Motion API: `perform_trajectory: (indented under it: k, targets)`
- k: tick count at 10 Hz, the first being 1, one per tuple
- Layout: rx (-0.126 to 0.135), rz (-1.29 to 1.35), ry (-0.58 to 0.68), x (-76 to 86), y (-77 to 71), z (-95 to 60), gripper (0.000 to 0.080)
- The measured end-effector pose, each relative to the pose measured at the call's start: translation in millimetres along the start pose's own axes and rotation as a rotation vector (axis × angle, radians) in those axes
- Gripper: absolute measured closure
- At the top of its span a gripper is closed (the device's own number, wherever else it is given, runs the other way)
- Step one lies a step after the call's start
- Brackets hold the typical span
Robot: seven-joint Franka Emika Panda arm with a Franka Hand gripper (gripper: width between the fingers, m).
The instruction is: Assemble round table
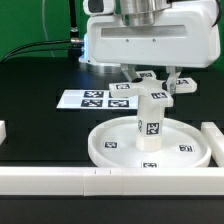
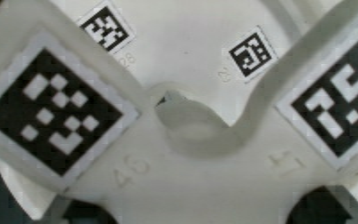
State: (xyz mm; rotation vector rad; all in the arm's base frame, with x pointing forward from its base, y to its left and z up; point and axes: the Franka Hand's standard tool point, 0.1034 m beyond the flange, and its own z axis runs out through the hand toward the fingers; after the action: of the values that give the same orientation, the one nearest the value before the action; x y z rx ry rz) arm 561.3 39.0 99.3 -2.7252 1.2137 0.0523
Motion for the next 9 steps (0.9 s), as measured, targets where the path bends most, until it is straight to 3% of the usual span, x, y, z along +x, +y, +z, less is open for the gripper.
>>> perform_trajectory:
  k: [1,3,6,9]
  targets:
    - [0.009,0.072,0.007,1.0,-0.9,-0.1,0.0348]
    - [-0.008,0.052,0.03,1.4,-5.0,-1.5,0.0348]
    - [0.008,0.247,0.015,2.6,-3.0,-0.8,0.0348]
    - [0.073,0.573,-0.037,6.3,1.5,-2.2,0.0348]
